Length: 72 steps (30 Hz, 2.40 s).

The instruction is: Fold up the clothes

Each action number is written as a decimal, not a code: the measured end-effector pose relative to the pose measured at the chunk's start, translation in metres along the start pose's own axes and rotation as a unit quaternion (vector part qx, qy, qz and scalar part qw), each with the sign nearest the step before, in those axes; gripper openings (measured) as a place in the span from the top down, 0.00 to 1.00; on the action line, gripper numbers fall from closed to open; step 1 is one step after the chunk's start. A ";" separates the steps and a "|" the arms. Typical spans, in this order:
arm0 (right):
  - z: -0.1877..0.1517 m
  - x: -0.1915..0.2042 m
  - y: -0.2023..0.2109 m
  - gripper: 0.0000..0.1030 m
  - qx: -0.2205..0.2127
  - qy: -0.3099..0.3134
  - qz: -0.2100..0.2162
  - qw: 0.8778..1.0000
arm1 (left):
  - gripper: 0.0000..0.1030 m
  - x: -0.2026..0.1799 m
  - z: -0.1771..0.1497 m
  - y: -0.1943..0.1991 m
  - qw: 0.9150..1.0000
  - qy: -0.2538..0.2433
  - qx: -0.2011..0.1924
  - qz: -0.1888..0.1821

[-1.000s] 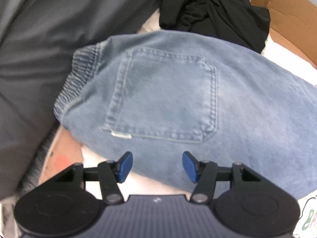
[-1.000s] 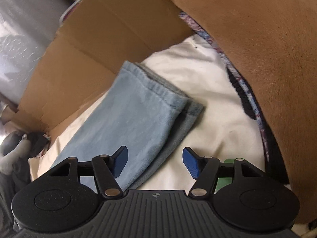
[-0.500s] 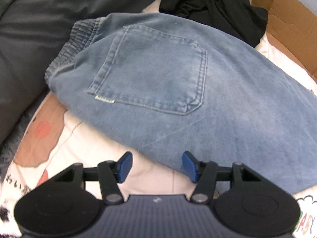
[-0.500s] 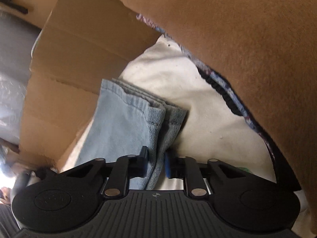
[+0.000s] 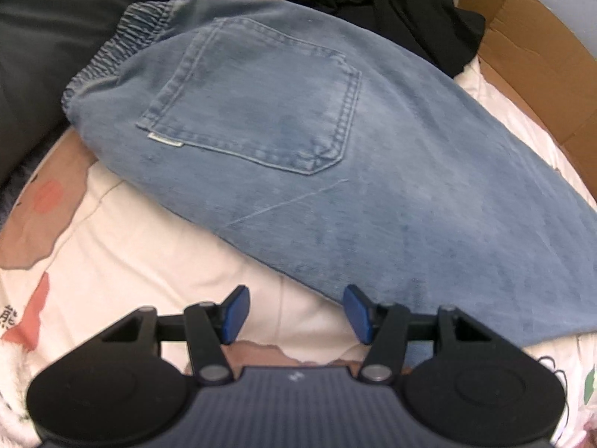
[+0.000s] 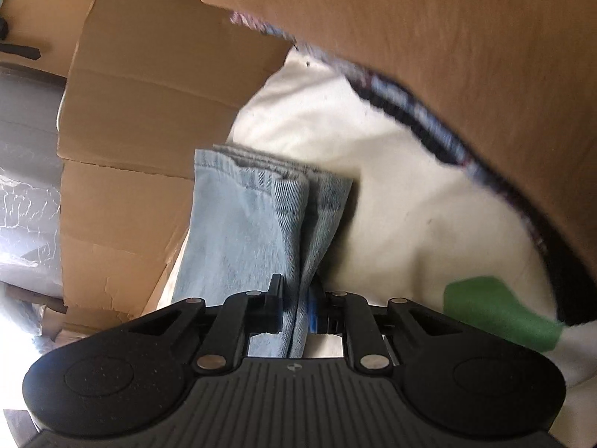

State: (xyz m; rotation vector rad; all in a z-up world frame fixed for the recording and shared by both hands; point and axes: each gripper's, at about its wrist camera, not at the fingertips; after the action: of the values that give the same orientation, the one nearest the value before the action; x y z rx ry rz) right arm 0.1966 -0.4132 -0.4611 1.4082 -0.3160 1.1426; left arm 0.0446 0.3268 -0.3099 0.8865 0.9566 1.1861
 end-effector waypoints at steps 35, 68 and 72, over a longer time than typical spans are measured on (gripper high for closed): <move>0.007 -0.007 -0.033 0.84 0.059 -0.050 0.040 0.996 | 0.42 -0.008 -0.001 0.000 1.000 0.002 0.003 -0.031; 0.015 0.021 -0.006 0.93 0.028 0.015 0.042 0.999 | 0.43 0.013 0.036 0.029 0.992 -0.006 0.062 -0.113; 0.016 0.024 -0.003 0.93 0.026 0.020 0.043 0.999 | 0.43 0.012 0.011 0.007 0.987 0.022 0.071 -0.142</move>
State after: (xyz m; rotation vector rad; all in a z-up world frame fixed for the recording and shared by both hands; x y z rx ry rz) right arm 0.2169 -0.4156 -0.4408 1.4266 -0.3230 1.2562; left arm 0.0533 0.3389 -0.3009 0.8069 1.1729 0.9064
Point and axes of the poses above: each gripper's, at about its wrist camera, not at the fingertips, and y roughly against the way its jaws point, x to its left, z to its top, and after that the axes turned 1 degree about -x, right-handed
